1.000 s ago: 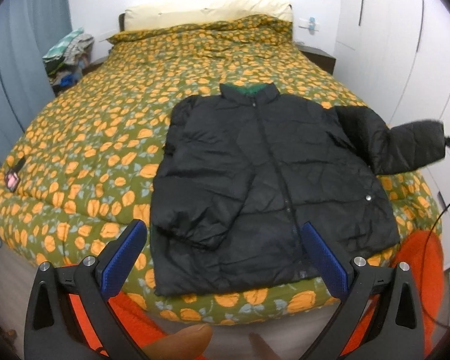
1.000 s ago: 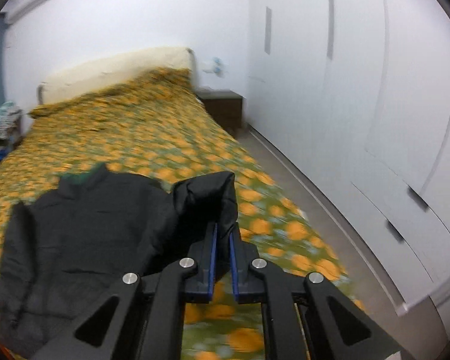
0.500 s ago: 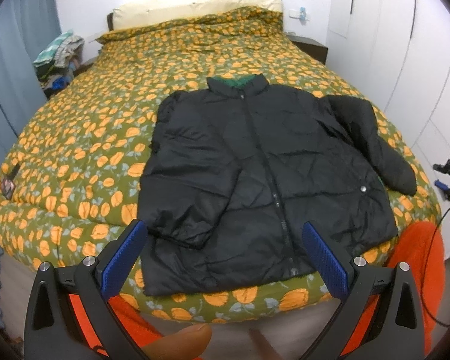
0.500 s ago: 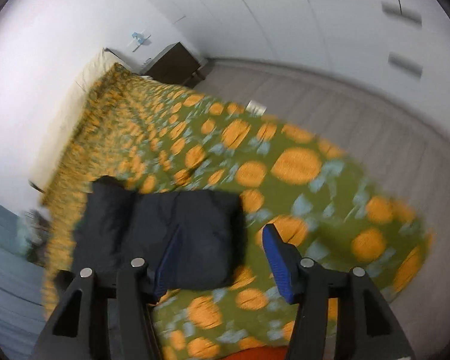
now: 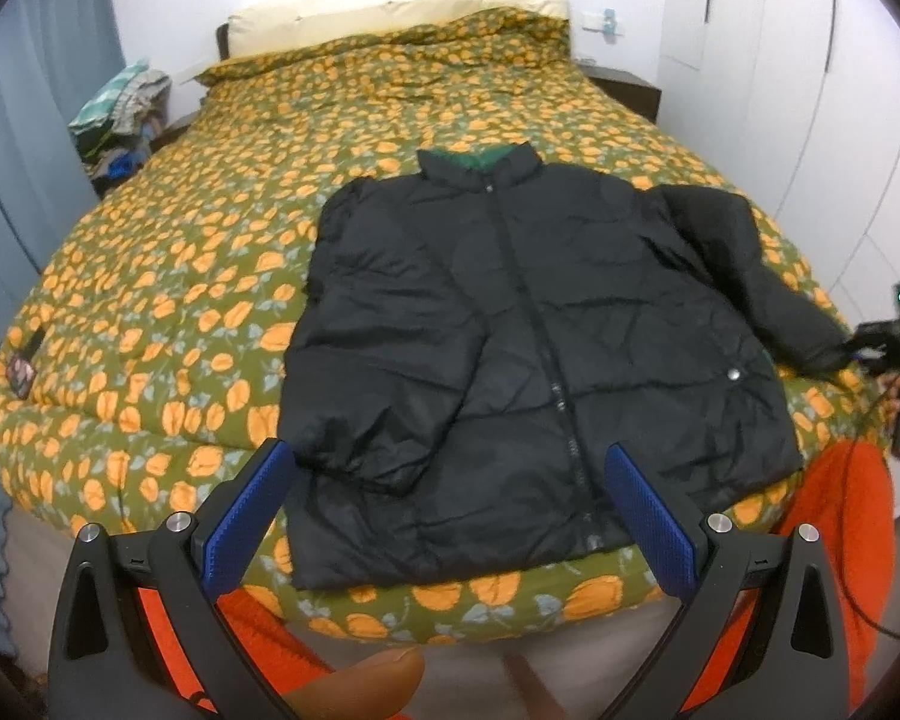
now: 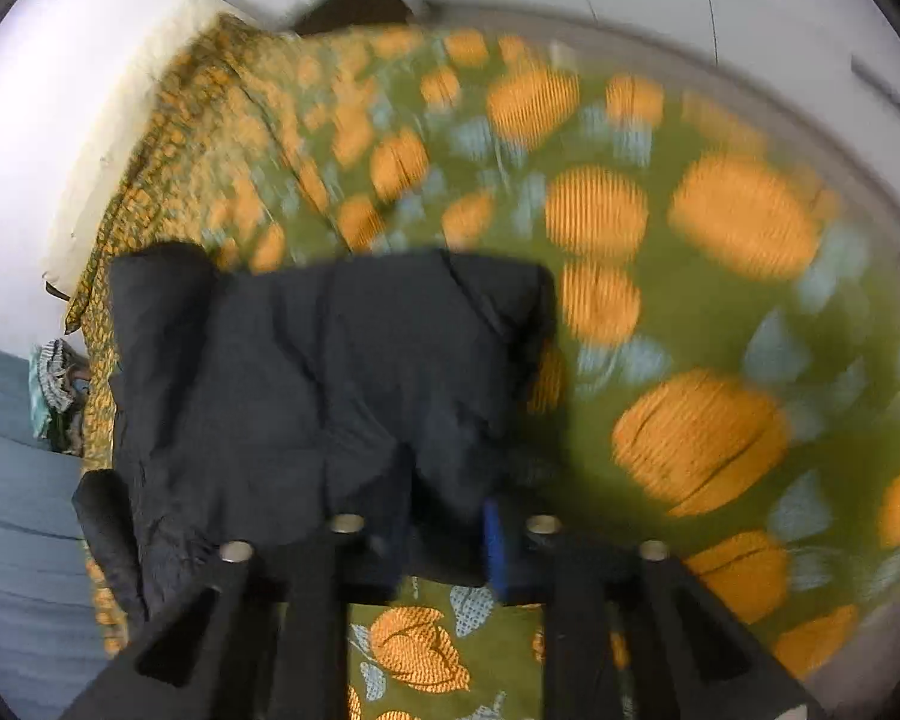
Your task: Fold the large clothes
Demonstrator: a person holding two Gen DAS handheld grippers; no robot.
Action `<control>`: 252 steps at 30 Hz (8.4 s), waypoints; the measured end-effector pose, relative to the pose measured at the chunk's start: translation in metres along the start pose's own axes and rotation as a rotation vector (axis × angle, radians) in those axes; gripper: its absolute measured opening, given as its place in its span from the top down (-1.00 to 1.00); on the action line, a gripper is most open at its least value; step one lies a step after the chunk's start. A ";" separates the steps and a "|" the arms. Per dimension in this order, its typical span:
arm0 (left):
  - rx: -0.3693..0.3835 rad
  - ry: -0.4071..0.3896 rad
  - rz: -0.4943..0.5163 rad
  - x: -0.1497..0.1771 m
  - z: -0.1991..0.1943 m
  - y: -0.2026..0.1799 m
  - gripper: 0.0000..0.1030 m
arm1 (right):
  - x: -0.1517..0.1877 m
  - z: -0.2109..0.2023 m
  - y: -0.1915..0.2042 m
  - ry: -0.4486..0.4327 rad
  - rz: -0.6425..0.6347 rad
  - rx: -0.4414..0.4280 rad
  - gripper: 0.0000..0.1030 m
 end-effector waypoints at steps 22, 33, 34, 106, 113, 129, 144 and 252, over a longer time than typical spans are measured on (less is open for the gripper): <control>-0.009 0.038 -0.046 0.005 0.051 0.060 -0.99 | -0.045 -0.084 -0.095 -0.250 -0.049 0.376 -0.58; 0.192 0.278 -0.314 0.037 0.157 0.084 -0.99 | 0.026 -0.145 0.042 -0.365 -0.284 0.189 -0.58; 0.158 0.284 -0.325 0.039 0.167 0.086 -0.99 | 0.037 -0.141 0.060 -0.356 -0.319 0.162 -0.58; 0.111 0.397 -0.029 0.119 0.148 0.095 0.68 | 0.233 -0.009 0.150 0.298 -0.632 0.028 0.59; 0.053 0.352 0.007 0.112 0.138 0.088 0.44 | 0.228 -0.007 0.148 0.278 -0.612 0.043 0.50; 0.057 -0.202 -0.025 -0.028 0.035 0.078 -0.94 | 0.131 -0.149 0.187 -0.259 -0.710 0.079 -0.18; 0.035 -0.119 -0.067 -0.045 0.075 0.054 -0.99 | 0.024 -0.176 0.003 -0.383 -0.105 0.083 -0.18; -0.077 0.089 0.059 -0.119 0.340 0.085 0.54 | -0.021 0.193 0.374 -0.109 -0.794 0.005 -0.83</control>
Point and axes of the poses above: each gripper's, at about its wrist camera, not at the fingertips, and z roughly the way its jaws point, y to its left, x to its underside, the point moved 8 cm from there along z, roughly the way its jaws point, and after that the axes turned 2 degrees about -x, right-handed, at the moved point
